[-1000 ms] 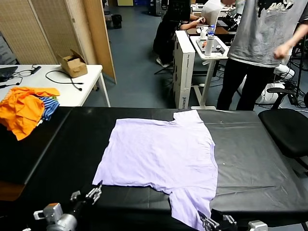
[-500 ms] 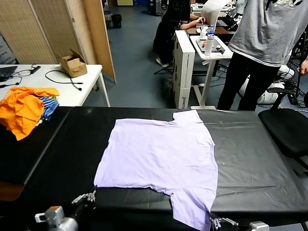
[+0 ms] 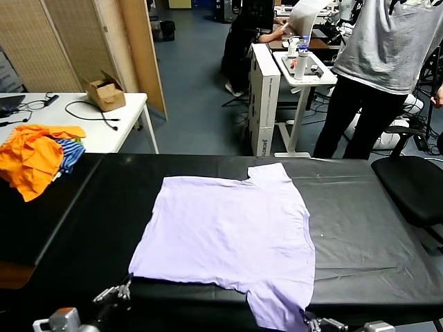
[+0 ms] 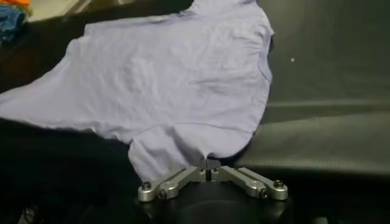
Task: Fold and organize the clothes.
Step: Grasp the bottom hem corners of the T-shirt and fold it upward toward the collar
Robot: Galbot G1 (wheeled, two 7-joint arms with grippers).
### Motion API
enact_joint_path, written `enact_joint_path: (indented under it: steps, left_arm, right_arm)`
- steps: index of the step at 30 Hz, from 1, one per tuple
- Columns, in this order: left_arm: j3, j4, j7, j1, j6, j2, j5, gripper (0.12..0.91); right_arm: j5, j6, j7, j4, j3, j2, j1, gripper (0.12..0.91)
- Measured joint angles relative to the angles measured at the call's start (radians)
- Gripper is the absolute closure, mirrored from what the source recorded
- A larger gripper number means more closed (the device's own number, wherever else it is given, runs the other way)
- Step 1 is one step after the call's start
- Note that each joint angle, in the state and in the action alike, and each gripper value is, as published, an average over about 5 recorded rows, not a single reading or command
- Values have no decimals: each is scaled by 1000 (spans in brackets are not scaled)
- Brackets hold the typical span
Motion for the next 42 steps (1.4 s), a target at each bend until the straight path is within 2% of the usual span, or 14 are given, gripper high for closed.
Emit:
enact_joint_path:
  steps: [9, 23, 33, 42]
  left_arm:
    - [24, 102, -1, -110, -27, -2, 72, 885]
    - [92, 226, -5, -225, -19, 51, 77, 885]
    - [125, 287, -27, -286, -19, 76, 78, 885]
    - [132, 322, -34, -313, -19, 74, 77, 885]
  right_arm:
    - [-59, 11, -4, -163, -81, -23, 190, 886]
    - [-79, 16, 20, -346, -243, -37, 411, 886]
    - [-97, 45, 11, -415, -291, -14, 469, 886]
    - [-95, 42, 12, -444, -291, -6, 485, 886]
